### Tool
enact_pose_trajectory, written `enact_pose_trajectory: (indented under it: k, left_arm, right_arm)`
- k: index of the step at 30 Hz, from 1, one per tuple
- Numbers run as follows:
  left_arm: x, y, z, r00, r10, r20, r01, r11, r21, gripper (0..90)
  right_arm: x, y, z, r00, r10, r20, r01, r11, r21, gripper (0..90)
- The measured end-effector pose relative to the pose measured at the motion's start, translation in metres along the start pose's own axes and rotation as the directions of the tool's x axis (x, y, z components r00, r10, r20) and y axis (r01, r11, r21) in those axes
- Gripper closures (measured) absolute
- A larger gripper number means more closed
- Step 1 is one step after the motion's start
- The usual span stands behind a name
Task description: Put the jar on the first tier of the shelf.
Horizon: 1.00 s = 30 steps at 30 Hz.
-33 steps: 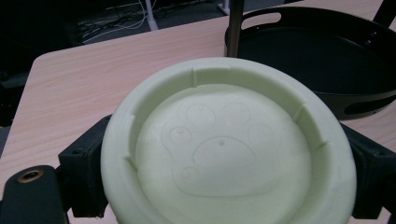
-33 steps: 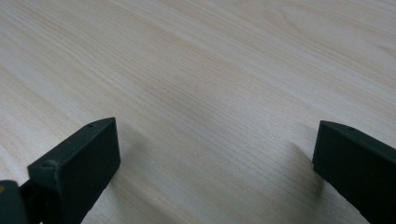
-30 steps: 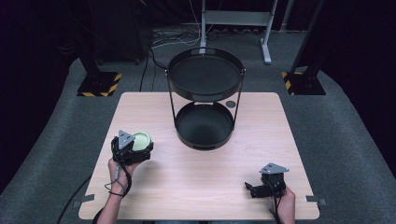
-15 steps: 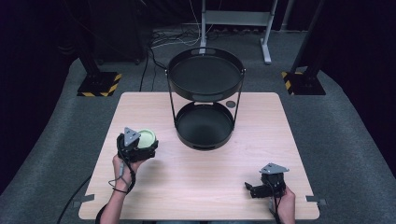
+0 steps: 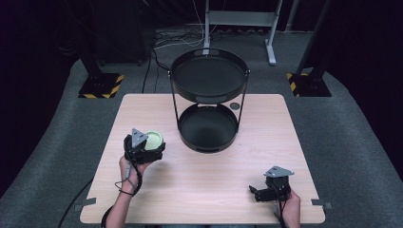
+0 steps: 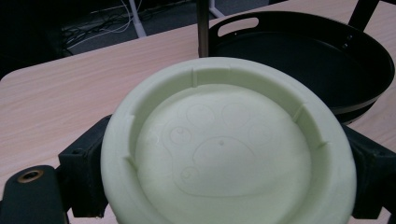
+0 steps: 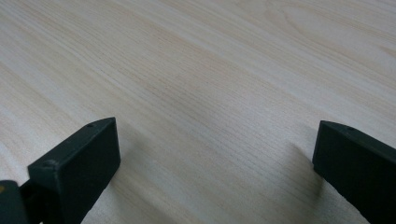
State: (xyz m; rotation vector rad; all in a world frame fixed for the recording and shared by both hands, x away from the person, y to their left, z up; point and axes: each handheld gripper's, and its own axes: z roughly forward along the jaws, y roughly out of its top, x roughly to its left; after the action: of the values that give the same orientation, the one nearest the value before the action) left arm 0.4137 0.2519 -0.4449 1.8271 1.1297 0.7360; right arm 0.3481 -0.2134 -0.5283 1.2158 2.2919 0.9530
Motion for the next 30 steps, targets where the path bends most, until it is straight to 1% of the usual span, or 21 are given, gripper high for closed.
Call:
enact_pose_trajectory:
  k: [12,16,20,30]
  left_arm:
    - [-0.008,0.009,0.006,0.9997,0.020,0.012,-0.020,0.9998,-0.002,11.3]
    - [-0.011,0.012,0.010,0.9996,0.018,0.020,-0.018,0.9998,-0.010,11.3]
    - [-0.015,0.015,0.013,0.9993,0.026,0.025,-0.026,0.9996,-0.007,11.3]
    - [-0.021,0.021,0.022,0.9988,0.027,0.041,-0.027,0.9996,-0.003,11.3]
  right_arm:
    - [0.000,0.000,0.000,1.0000,0.002,-0.003,-0.002,1.0000,0.002,0.1]
    - [-0.001,0.000,0.000,1.0000,0.003,-0.004,-0.003,1.0000,0.002,0.1]
    - [-0.001,0.000,0.000,1.0000,0.003,-0.004,-0.003,1.0000,0.002,0.1]
    - [-0.001,0.000,0.000,1.0000,0.003,-0.004,-0.003,1.0000,0.002,0.1]
